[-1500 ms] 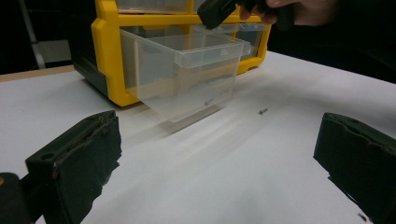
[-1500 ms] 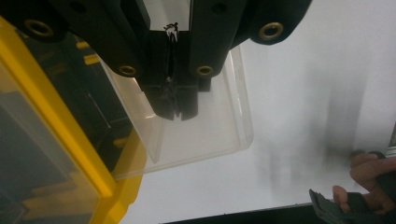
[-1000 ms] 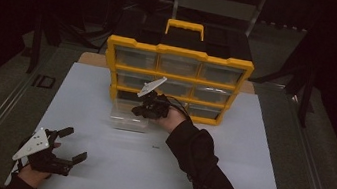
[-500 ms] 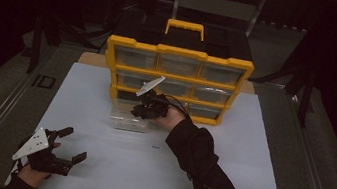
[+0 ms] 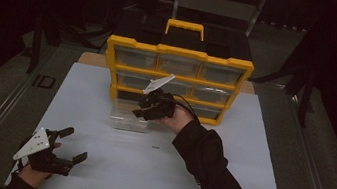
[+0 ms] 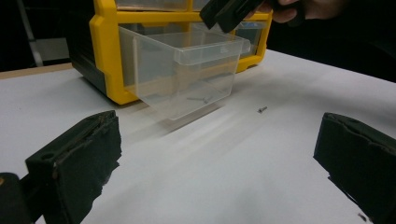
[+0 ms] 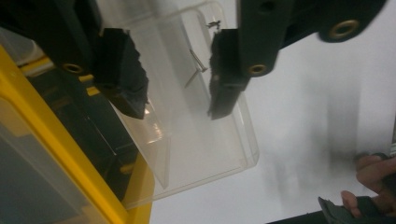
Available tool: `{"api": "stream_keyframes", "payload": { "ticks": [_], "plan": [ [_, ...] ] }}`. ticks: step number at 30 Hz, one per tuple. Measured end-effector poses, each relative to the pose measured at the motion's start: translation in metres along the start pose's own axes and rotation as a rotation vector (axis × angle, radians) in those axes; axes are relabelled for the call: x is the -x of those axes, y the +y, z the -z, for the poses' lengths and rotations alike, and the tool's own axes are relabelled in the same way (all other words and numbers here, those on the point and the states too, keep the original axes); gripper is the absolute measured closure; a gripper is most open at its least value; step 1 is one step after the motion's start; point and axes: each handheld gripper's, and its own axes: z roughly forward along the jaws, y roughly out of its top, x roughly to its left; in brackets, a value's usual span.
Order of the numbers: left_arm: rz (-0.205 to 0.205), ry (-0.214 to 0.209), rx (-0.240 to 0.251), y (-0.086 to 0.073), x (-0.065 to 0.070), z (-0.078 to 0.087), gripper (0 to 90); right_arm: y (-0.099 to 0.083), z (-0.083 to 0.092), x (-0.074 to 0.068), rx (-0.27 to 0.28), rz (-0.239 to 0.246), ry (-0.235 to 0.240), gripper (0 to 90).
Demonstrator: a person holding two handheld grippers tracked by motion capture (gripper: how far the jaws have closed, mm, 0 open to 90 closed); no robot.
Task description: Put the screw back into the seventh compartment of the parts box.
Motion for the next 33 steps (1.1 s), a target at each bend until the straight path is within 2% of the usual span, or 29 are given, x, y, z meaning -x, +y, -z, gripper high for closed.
{"api": "stream_keyframes", "payload": {
  "ticks": [6,15,20,25,29,32,33],
  "plan": [
    [0.000,-0.001,-0.002,0.000,0.000,0.000,0.7,-0.005,0.012,-0.002,0.014,-0.004,0.011,39.7],
    [-0.001,-0.004,-0.004,0.000,0.001,-0.001,0.7,-0.019,0.023,-0.006,0.026,-0.020,0.004,28.0],
    [-0.001,-0.006,-0.005,0.000,0.001,-0.001,0.7,-0.029,0.026,-0.008,0.035,-0.034,0.000,17.7],
    [0.000,-0.006,-0.006,0.000,0.001,-0.001,0.7,-0.042,0.029,-0.008,0.054,-0.048,0.010,14.9],
    [0.000,-0.007,-0.007,0.000,0.001,-0.001,0.7,-0.052,0.029,-0.008,0.062,-0.051,0.022,16.0],
    [0.000,-0.007,-0.006,0.000,0.001,-0.001,0.7,-0.059,0.028,-0.010,0.034,-0.008,0.030,20.4],
    [0.000,-0.007,-0.006,0.000,0.001,-0.001,0.7,-0.062,0.027,-0.010,0.034,-0.011,0.035,20.6]
  ]
}}
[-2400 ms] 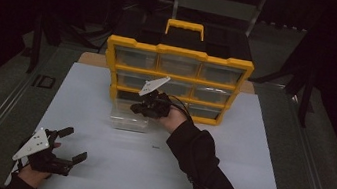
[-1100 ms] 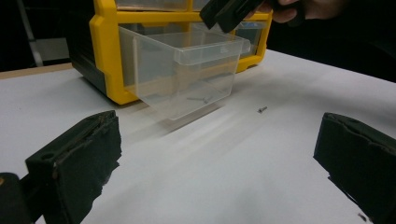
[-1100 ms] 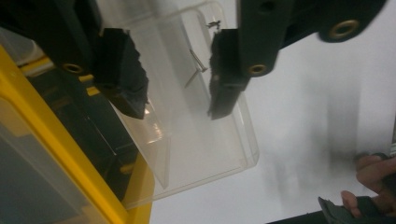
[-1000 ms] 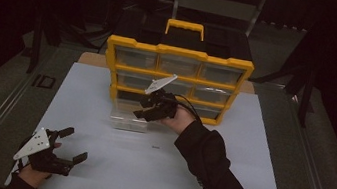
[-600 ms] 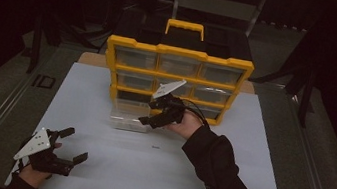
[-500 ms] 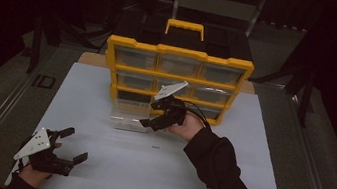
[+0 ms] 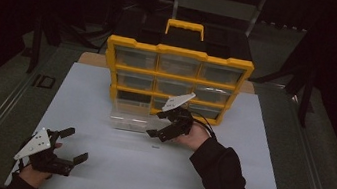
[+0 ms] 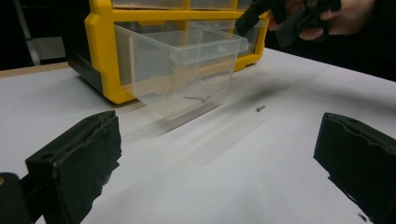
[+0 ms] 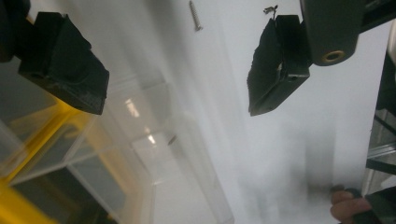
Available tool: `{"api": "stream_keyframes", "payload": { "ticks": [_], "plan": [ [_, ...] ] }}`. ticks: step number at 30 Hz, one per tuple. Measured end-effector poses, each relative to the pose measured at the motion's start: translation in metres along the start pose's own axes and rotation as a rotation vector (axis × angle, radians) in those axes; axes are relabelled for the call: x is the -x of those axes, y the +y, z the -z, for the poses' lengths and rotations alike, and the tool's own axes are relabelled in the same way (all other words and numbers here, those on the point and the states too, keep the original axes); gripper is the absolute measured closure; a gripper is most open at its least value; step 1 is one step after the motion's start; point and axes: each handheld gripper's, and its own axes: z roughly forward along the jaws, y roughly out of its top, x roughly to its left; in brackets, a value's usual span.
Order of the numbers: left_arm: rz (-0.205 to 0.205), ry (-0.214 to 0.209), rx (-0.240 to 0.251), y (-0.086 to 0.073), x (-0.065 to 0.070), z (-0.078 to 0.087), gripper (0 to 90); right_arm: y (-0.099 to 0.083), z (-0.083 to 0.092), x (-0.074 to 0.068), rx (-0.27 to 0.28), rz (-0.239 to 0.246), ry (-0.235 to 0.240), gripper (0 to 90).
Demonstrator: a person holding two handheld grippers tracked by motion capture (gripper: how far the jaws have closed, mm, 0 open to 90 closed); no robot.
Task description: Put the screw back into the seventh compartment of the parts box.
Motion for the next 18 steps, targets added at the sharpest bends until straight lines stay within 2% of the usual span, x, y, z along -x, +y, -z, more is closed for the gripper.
{"api": "stream_keyframes", "payload": {
  "ticks": [4,11,15,18],
  "plan": [
    [-0.001,-0.001,0.000,0.000,0.000,0.000,0.7,-0.011,-0.003,-0.002,-0.007,0.006,0.009,24.6],
    [-0.001,0.000,0.000,0.000,0.000,0.000,0.7,-0.030,-0.012,-0.004,-0.031,0.034,0.040,39.2],
    [-0.001,-0.001,-0.001,0.000,0.000,0.000,0.7,-0.038,-0.018,-0.007,-0.053,0.048,0.047,40.5],
    [0.001,-0.002,0.001,0.000,0.000,0.000,0.7,-0.044,-0.022,-0.008,-0.060,0.045,0.055,45.1]
  ]
}}
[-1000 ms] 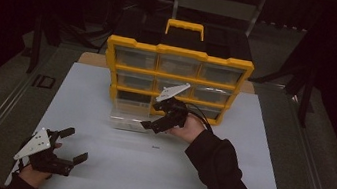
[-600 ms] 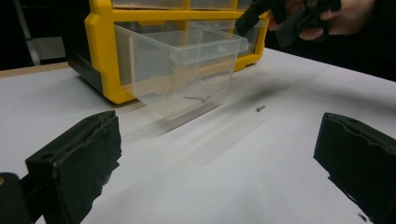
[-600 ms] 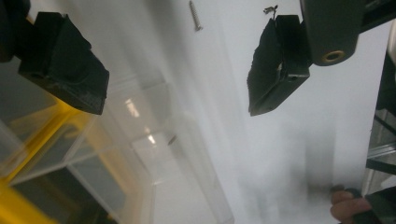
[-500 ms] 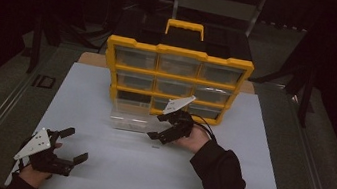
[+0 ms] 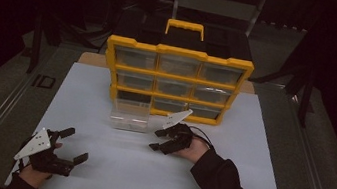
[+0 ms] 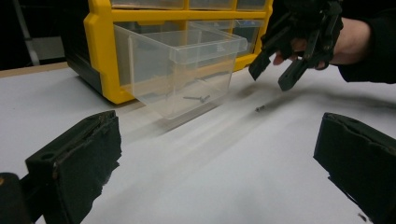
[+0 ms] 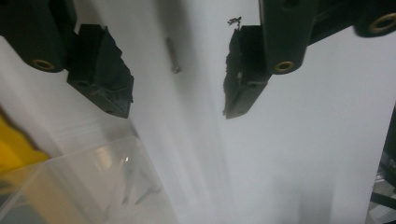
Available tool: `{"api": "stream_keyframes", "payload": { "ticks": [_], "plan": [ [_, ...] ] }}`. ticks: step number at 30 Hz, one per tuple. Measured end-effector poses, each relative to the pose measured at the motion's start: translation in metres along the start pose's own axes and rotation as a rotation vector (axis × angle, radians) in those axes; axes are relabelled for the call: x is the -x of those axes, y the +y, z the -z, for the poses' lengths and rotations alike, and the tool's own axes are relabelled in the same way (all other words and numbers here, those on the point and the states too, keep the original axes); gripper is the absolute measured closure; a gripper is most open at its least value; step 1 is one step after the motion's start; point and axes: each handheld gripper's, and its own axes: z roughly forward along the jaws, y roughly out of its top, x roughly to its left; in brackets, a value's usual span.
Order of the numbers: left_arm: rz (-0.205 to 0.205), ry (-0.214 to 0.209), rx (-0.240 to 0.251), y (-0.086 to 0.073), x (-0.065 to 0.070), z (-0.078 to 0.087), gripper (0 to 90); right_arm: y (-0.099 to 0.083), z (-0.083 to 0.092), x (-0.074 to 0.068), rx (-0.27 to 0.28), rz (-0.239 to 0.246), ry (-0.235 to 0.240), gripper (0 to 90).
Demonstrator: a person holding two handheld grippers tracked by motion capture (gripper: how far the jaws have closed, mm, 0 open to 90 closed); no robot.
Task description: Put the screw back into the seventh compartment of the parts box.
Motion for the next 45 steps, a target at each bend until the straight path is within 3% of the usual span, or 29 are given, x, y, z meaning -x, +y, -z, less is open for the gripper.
{"api": "stream_keyframes", "payload": {
  "ticks": [12,25,32,40,45],
  "plan": [
    [0.001,0.000,0.000,0.000,0.000,0.000,0.7,-0.012,-0.011,0.003,-0.041,0.015,-0.007,69.5],
    [0.001,0.001,-0.001,0.000,-0.001,0.000,0.7,-0.017,-0.024,0.001,-0.094,0.073,-0.052,77.2],
    [0.001,0.000,-0.003,-0.001,0.000,-0.001,0.7,-0.017,-0.024,0.000,-0.101,0.093,-0.064,85.8],
    [0.000,0.000,-0.002,0.000,0.000,0.000,0.7,-0.012,-0.024,0.002,-0.130,0.086,-0.059,87.7],
    [-0.002,-0.001,-0.003,0.000,0.000,0.000,0.7,-0.006,-0.015,0.004,-0.108,0.064,-0.056,87.9]
  ]
}}
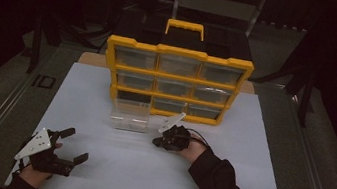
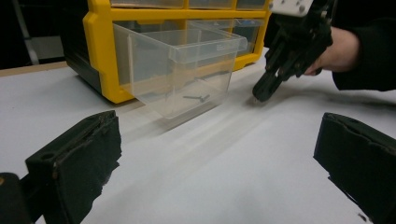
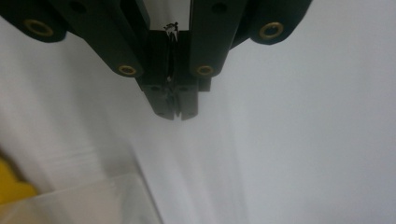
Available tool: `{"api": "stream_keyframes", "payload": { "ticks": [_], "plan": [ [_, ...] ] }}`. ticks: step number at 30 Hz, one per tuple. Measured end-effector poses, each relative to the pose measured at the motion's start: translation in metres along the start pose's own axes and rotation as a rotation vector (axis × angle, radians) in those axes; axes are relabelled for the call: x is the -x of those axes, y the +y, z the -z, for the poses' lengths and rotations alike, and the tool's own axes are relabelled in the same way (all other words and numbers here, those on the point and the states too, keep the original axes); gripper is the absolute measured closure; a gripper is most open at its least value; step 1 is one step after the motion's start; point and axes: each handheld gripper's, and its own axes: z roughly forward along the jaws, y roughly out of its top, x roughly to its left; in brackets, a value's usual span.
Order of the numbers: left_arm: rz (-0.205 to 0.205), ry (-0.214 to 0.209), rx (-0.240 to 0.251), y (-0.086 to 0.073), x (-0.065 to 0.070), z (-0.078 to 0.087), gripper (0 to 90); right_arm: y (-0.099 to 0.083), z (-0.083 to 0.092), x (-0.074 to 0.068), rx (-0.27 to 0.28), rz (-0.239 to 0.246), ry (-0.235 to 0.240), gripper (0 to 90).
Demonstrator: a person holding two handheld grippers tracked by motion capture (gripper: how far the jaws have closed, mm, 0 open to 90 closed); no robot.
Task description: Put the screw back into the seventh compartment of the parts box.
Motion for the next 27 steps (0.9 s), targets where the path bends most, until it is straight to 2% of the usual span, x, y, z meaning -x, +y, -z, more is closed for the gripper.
{"api": "stream_keyframes", "payload": {
  "ticks": [5,17,21,27],
  "plan": [
    [0.000,0.000,0.000,0.000,0.000,0.000,0.7,0.009,0.018,0.004,0.045,-0.023,-0.007,87.9],
    [-0.001,0.001,0.000,0.000,0.000,0.000,0.7,0.042,0.056,0.015,0.101,-0.002,-0.062,87.9],
    [0.002,0.001,0.002,0.000,0.000,0.000,0.7,0.055,0.064,0.017,0.116,0.020,-0.075,87.9],
    [0.002,0.002,0.003,0.000,0.000,0.000,0.7,0.074,0.067,0.021,0.138,0.032,-0.074,87.9]
  ]
}}
